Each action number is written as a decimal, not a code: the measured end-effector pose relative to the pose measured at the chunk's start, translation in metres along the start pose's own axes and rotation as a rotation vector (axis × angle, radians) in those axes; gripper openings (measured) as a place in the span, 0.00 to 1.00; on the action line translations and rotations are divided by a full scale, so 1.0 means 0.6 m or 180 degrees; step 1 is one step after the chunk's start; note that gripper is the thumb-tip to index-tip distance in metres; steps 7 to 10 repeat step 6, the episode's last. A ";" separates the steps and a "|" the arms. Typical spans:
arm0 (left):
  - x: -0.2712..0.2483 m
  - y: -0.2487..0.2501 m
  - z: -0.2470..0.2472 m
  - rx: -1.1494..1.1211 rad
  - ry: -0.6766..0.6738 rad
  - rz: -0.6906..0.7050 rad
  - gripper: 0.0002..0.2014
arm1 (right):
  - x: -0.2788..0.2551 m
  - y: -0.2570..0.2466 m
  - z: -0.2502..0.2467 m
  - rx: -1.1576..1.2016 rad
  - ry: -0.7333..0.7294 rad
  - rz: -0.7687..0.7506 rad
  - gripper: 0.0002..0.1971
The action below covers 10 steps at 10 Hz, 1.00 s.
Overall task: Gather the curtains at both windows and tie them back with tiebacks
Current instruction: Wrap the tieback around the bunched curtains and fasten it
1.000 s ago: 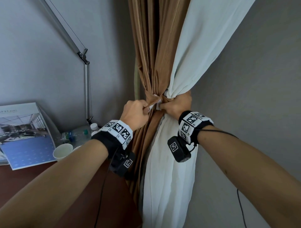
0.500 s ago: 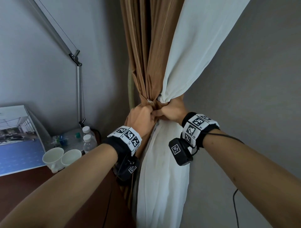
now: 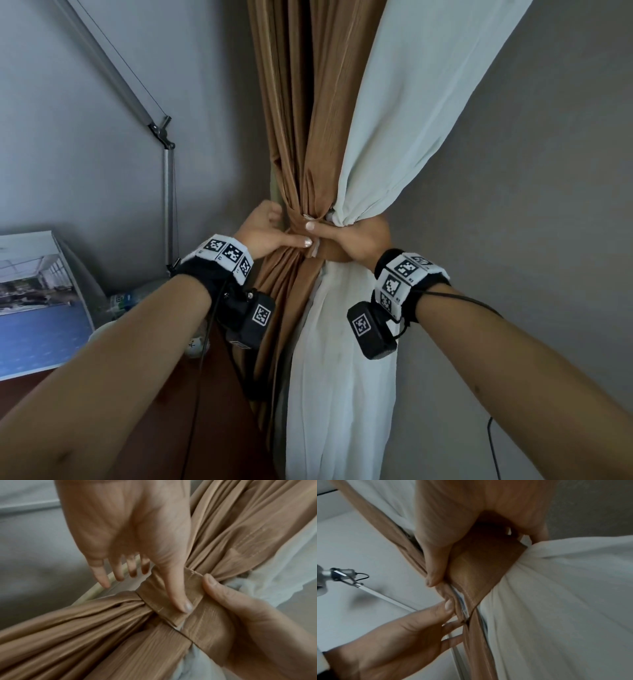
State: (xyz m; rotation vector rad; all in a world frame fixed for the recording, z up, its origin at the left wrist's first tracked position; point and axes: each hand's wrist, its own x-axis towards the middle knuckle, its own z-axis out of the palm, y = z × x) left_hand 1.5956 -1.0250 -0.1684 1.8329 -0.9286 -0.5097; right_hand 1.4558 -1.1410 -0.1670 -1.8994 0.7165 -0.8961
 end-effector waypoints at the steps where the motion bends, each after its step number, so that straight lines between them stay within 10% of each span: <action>1: 0.018 -0.010 0.005 -0.0296 -0.0675 0.0059 0.51 | 0.014 0.001 -0.002 -0.0020 -0.0140 0.0165 0.33; 3: 0.021 -0.035 0.061 -0.1090 0.0009 0.0067 0.39 | 0.000 -0.003 0.000 -0.0458 0.0939 0.0580 0.36; 5: 0.033 -0.003 0.054 -0.0358 -0.0665 -0.0080 0.45 | -0.018 -0.013 -0.042 0.0082 0.0186 0.0993 0.37; 6: 0.024 0.036 0.039 -0.0248 -0.0810 -0.0114 0.32 | -0.037 -0.035 -0.066 0.0429 0.0389 0.0974 0.38; 10: 0.024 0.036 0.039 -0.0248 -0.0810 -0.0114 0.32 | -0.037 -0.035 -0.066 0.0429 0.0389 0.0974 0.38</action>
